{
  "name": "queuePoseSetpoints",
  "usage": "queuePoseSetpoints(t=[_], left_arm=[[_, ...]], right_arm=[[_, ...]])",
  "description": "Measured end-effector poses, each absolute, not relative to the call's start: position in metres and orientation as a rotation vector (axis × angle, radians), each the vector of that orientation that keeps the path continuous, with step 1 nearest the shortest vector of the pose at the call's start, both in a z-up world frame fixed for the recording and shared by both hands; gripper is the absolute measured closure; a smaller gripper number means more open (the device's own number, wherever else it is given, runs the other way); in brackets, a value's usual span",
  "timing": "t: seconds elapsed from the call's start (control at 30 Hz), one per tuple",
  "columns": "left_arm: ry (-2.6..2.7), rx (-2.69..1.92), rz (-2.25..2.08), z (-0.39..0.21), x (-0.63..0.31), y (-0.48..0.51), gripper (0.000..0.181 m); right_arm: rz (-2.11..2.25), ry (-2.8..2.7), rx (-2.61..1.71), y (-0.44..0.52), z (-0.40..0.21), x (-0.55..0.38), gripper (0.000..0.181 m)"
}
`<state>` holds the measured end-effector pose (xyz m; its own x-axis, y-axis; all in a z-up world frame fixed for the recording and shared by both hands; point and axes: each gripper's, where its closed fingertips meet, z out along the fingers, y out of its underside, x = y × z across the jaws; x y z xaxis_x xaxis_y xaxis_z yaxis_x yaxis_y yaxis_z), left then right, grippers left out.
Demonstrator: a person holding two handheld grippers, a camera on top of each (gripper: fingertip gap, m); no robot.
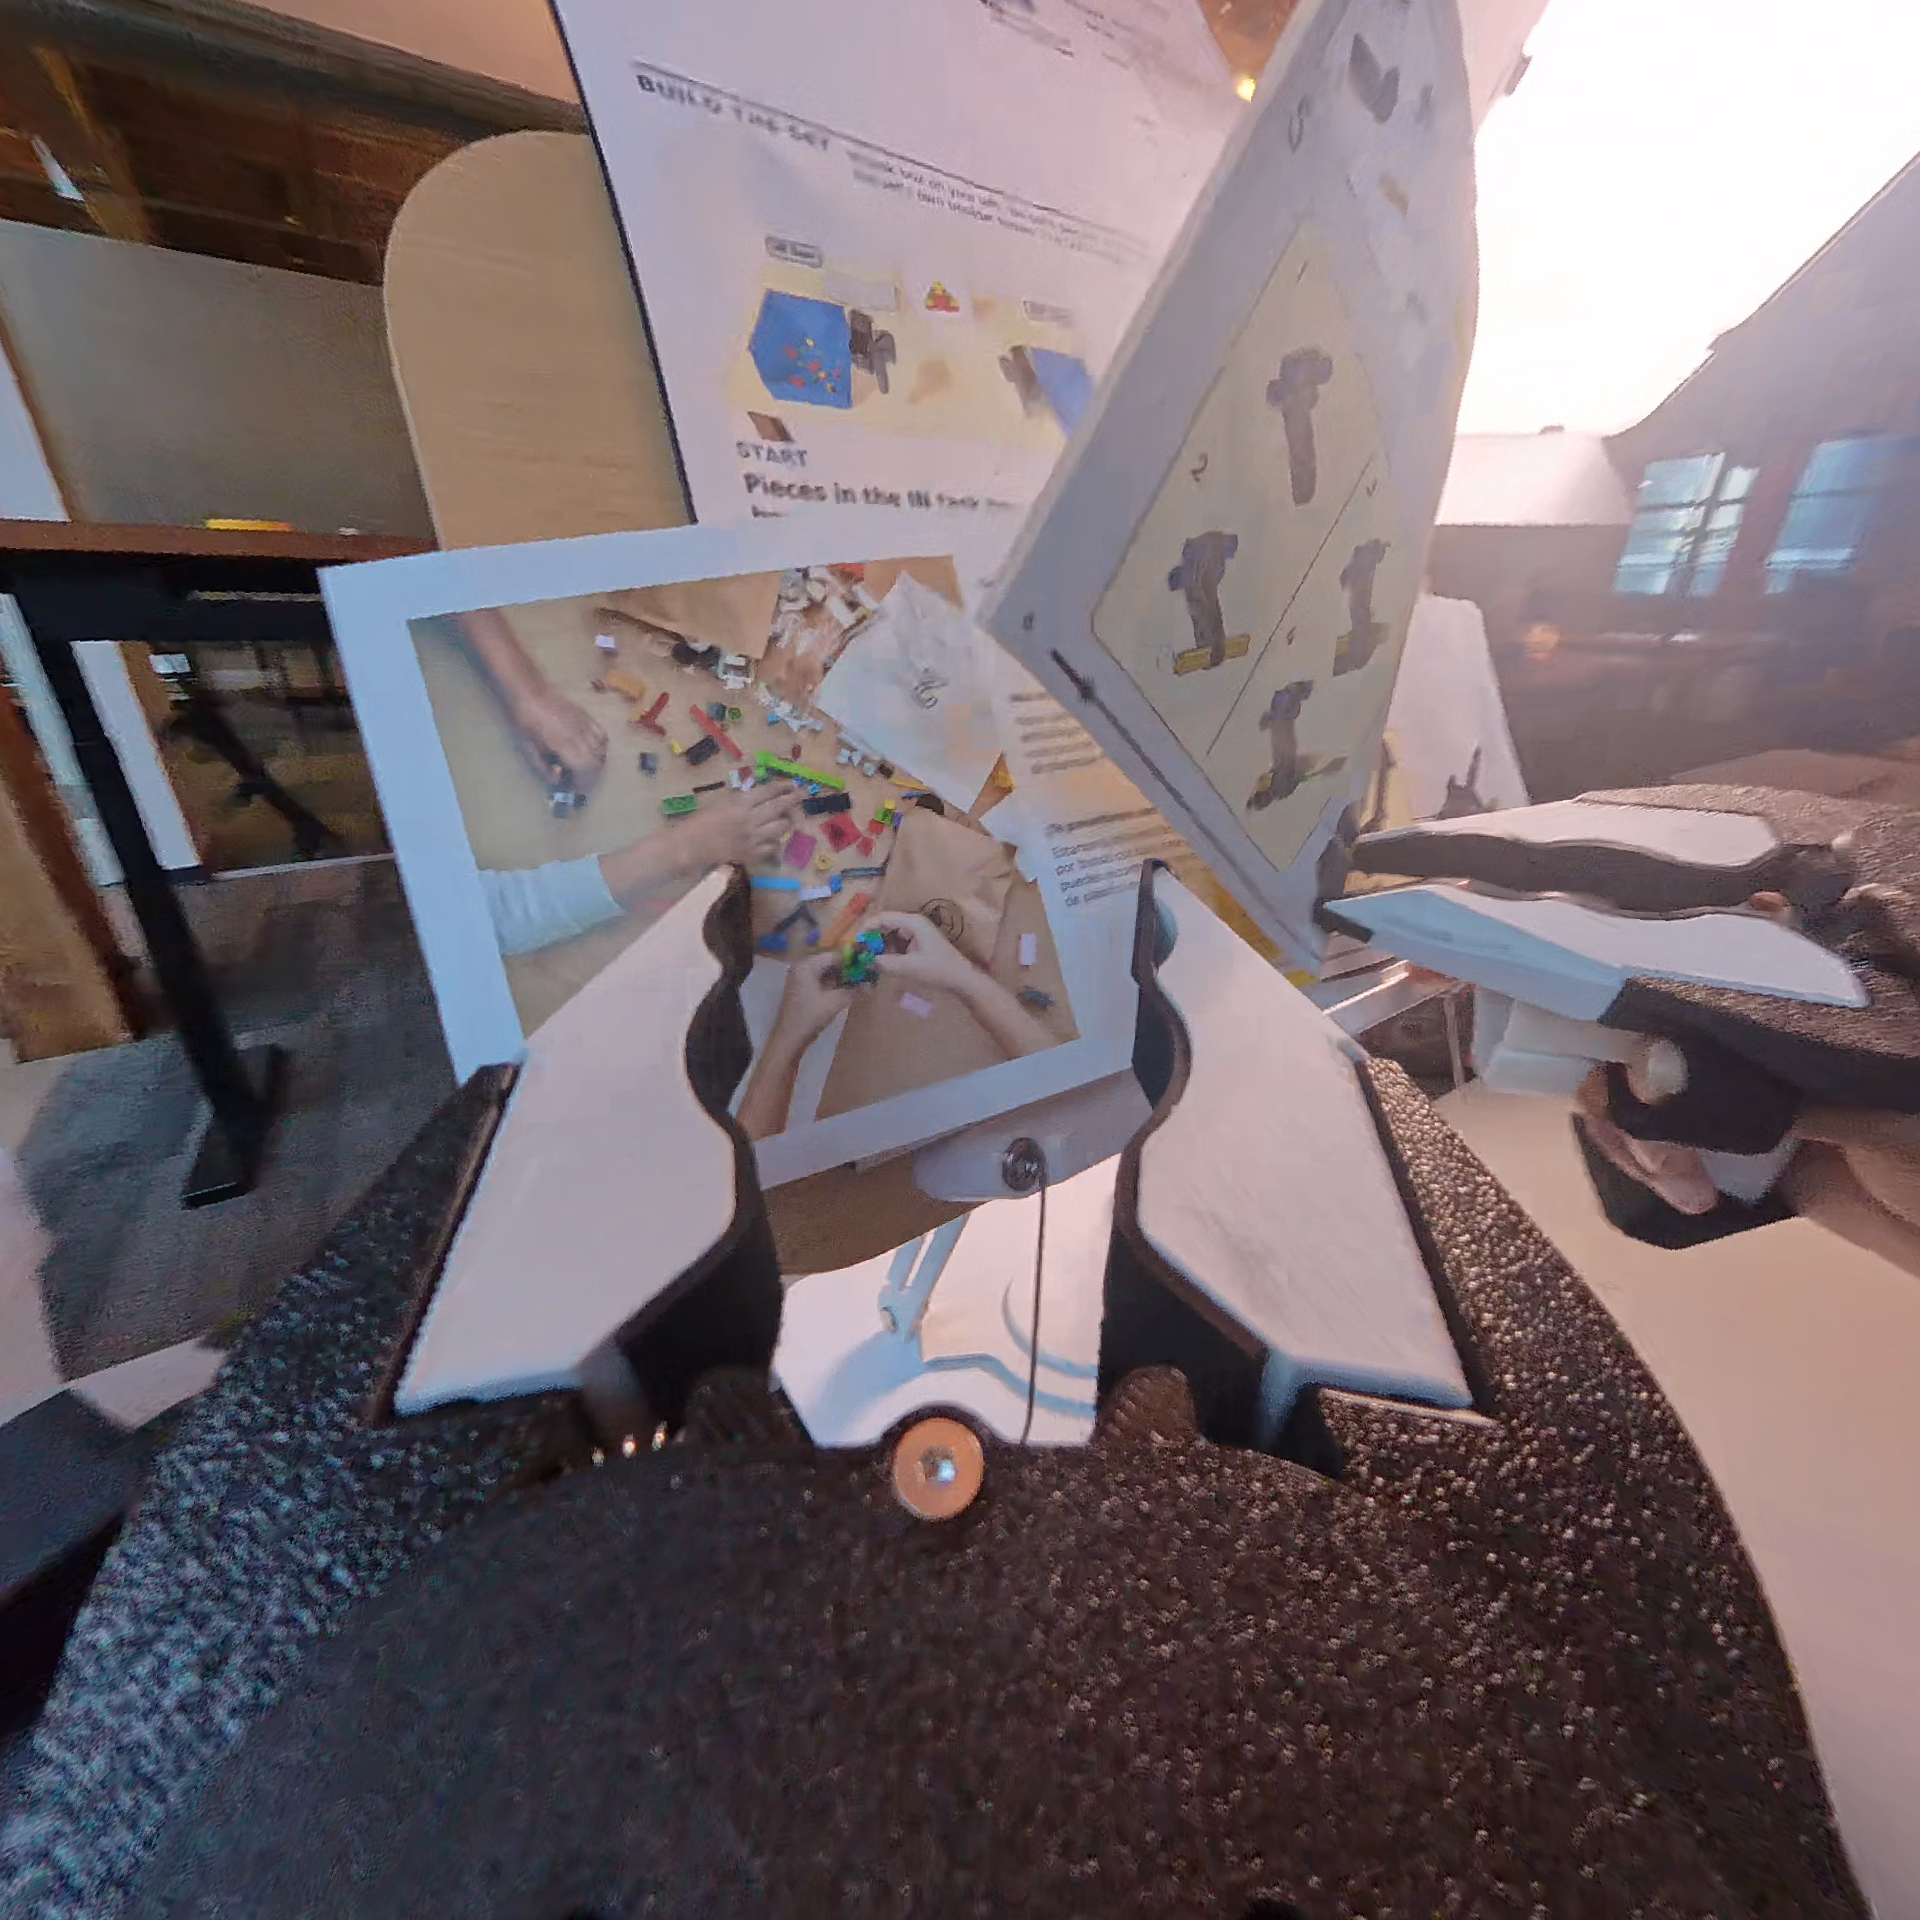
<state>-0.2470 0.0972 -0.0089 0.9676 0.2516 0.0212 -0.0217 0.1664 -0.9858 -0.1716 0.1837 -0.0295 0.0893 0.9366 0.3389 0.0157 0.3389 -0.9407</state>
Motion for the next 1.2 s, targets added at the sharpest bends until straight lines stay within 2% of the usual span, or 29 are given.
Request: queuePoseSetpoints(t=[0.13, 0.3, 0.33, 0.5, 0.63, 0.67, 0.8, 0.83, 0.97, 1.2], left_arm=[[-0.086, -1.296, -0.119, 0.011, -0.217, 0.095, 0.116], [-0.017, -1.255, -0.158, 0.021, -0.213, 0.078, 0.176], [-0.025, -1.252, -0.168, 0.023, -0.215, 0.075, 0.181], [-0.08, -1.277, -0.191, 0.018, -0.225, 0.068, 0.181], [-0.01, -1.27, -0.316, 0.02, -0.203, 0.069, 0.181], [0.006, -1.26, -0.355, 0.022, -0.198, 0.069, 0.181], [0.014, -1.265, -0.384, 0.025, -0.196, 0.063, 0.179], [0.017, -1.266, -0.38, 0.025, -0.198, 0.061, 0.179], [0.011, -1.231, -0.411, 0.031, -0.204, 0.052, 0.179], [-0.065, -1.299, -0.344, 0.02, -0.223, 0.055, 0.181]], right_arm=[[0.882, -1.36, -0.952, 0.178, -0.03, -0.173, 0.16], [0.792, -1.425, -0.912, 0.172, -0.03, -0.177, 0.16], [0.783, -1.418, -0.921, 0.172, -0.028, -0.178, 0.158], [0.917, -1.277, -0.895, 0.155, 0.01, -0.169, 0.135], [0.878, -1.405, -0.844, 0.117, 0.014, -0.186, 0.092], [0.823, -1.428, -0.833, 0.115, 0.012, -0.192, 0.093], [0.818, -1.435, -0.811, 0.12, 0.012, -0.203, 0.135], [0.833, -1.444, -0.796, 0.119, 0.012, -0.202, 0.141], [0.959, -1.459, -0.801, 0.121, 0.011, -0.195, 0.153], [1.145, -1.42, -0.902, 0.148, 0.014, -0.18, 0.152]])
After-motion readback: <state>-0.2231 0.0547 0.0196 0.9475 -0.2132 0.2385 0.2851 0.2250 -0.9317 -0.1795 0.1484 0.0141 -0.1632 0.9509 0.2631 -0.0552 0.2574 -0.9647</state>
